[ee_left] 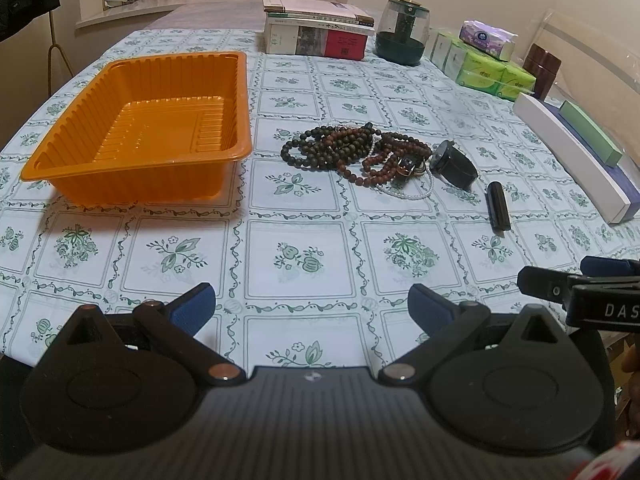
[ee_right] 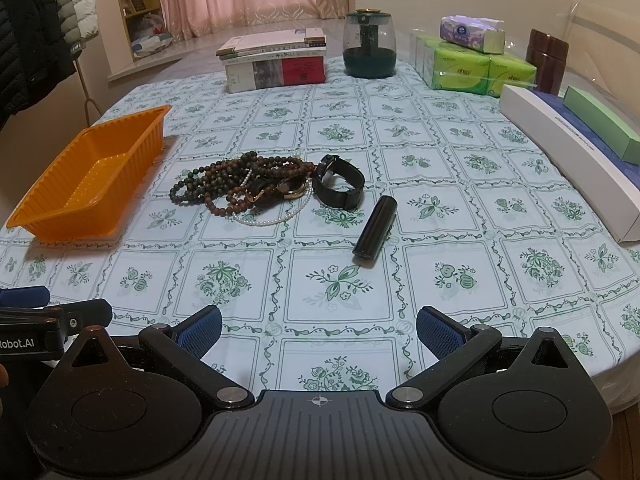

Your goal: Organize jewelry

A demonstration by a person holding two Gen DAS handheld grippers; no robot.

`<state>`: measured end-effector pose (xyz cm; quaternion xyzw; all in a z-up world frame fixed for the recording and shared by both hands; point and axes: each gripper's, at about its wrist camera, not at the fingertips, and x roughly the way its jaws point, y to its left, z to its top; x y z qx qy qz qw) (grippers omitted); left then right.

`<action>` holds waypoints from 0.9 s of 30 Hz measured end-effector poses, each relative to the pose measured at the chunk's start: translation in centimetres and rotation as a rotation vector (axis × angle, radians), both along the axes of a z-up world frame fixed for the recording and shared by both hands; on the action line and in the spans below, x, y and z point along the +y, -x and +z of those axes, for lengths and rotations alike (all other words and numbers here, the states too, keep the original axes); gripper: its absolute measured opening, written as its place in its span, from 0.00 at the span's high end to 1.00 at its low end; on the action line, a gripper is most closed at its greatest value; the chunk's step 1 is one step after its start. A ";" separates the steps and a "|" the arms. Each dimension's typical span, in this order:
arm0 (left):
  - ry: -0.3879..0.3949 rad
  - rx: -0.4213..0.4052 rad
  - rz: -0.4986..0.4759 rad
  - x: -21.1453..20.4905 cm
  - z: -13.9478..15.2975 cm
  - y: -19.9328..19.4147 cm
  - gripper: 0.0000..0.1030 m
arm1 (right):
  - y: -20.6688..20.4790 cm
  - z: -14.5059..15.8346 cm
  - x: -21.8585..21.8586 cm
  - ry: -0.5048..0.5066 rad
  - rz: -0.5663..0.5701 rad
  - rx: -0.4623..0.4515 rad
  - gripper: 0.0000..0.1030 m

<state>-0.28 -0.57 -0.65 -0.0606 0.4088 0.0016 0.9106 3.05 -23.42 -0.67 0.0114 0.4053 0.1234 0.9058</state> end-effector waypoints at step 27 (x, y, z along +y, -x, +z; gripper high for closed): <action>0.106 -0.032 0.061 4.2 1.6 0.1 0.05 | -0.5 0.3 0.6 -0.021 -0.005 -0.020 0.00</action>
